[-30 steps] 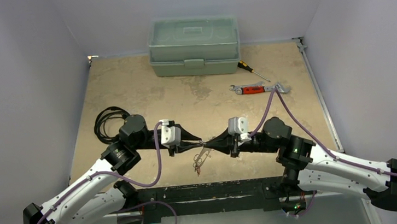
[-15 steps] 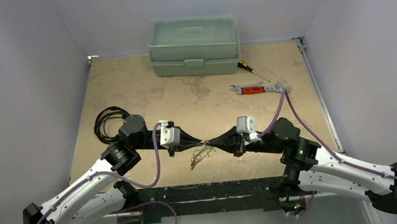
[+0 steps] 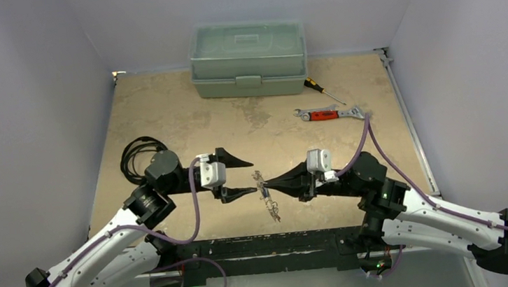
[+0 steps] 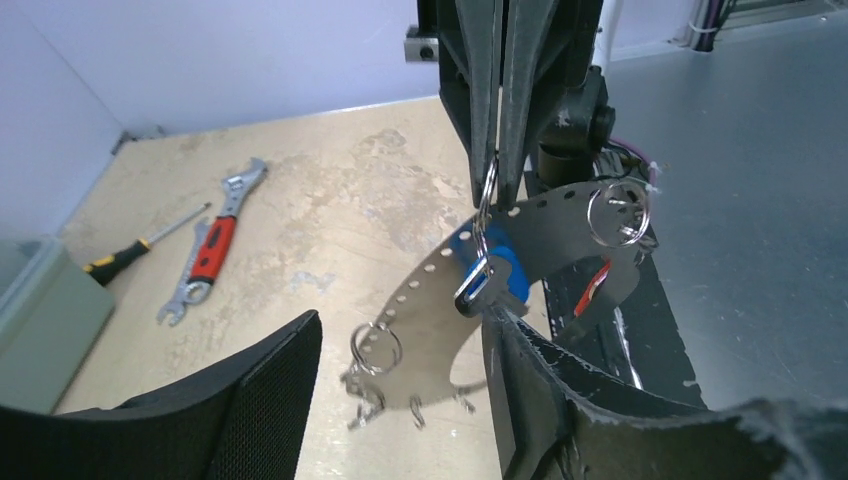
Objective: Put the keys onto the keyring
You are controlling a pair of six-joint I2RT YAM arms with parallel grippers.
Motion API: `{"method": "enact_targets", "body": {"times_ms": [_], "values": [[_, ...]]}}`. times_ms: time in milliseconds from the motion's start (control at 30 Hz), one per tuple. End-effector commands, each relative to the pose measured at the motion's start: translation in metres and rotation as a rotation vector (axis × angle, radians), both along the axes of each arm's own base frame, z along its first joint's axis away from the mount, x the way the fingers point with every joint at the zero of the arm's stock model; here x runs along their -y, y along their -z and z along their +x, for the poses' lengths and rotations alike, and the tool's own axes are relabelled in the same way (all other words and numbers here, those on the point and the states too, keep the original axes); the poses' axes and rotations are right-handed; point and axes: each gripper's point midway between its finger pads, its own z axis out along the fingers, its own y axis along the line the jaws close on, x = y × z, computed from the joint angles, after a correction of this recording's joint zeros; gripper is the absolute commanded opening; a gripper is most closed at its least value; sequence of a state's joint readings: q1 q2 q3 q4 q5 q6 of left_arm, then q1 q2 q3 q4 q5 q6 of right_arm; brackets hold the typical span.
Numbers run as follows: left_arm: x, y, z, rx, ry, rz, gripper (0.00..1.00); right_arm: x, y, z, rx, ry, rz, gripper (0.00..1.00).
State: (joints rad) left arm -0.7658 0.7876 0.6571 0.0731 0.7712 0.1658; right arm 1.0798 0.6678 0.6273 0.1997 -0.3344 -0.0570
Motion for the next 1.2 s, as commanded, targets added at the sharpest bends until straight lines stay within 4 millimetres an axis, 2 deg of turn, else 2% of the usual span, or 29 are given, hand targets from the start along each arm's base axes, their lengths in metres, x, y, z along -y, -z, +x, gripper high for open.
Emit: {"method": "enact_targets", "body": {"times_ms": [0,233,567,900,1167], "values": [[-0.010,-0.032,-0.002,0.087,-0.041,-0.083,0.59,-0.001,-0.016,-0.007,0.024,-0.041,0.070,0.00],[-0.006,-0.036,-0.017,0.062,0.049,-0.100,0.50,-0.006,-0.017,-0.006,0.022,-0.050,0.080,0.00],[0.003,-0.029,-0.019,-0.010,0.103,-0.080,0.37,-0.012,-0.018,-0.005,0.022,-0.057,0.084,0.00],[0.002,-0.030,-0.020,-0.005,0.103,-0.084,0.38,-0.014,-0.012,-0.001,0.016,-0.043,0.069,0.00],[0.001,-0.033,-0.019,-0.010,0.089,-0.091,0.52,-0.018,-0.004,0.002,0.010,-0.035,0.047,0.00]]}}
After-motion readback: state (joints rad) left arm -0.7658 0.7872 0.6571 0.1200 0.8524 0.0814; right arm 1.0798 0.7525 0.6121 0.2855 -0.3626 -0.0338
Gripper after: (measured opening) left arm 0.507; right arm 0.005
